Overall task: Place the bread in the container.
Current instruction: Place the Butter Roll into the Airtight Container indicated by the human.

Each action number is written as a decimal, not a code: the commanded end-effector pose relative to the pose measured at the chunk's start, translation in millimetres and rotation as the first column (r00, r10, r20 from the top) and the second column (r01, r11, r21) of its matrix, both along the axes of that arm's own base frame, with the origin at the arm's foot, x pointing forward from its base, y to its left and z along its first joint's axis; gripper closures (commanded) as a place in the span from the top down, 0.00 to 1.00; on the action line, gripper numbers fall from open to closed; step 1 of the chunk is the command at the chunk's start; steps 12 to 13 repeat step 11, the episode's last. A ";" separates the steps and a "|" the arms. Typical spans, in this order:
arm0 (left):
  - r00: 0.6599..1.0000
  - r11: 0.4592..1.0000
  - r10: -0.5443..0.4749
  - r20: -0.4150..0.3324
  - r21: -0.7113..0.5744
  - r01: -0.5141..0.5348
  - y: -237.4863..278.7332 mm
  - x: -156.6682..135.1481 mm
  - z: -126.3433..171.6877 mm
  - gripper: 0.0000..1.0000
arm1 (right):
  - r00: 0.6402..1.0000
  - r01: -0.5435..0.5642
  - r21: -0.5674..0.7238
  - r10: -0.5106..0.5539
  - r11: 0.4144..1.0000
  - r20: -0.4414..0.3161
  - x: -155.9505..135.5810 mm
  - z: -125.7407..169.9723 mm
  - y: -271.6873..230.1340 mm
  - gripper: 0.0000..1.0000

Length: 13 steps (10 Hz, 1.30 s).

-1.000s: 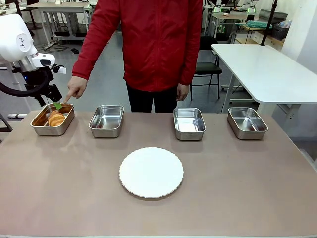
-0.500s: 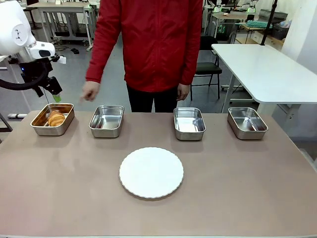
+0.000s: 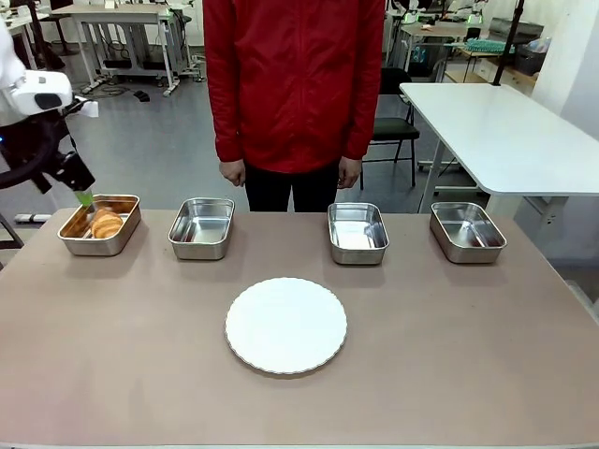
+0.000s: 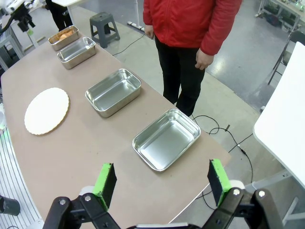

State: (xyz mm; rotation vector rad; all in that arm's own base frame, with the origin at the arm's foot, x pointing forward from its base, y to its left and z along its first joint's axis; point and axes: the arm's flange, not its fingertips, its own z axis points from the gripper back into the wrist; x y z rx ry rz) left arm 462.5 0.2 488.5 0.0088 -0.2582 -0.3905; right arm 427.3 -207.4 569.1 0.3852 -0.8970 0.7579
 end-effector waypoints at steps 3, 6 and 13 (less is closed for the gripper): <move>0.992 0.997 0.080 0.093 -0.025 -0.078 3.0 -87.2 -5.2 1.00 | 1.000 -0.007 0.007 0.007 1.000 0.010 0.0 1.3 0.5 1.00; 0.992 0.995 0.095 0.078 -0.047 -0.092 7.6 -105.2 -7.2 1.00 | 1.000 -0.007 0.007 0.007 1.000 0.010 0.0 1.3 0.5 1.00; 0.994 0.996 0.077 0.077 -0.053 -0.073 9.5 -95.9 0.1 1.00 | 1.000 -0.007 0.007 0.007 1.000 0.010 0.0 1.3 0.5 1.00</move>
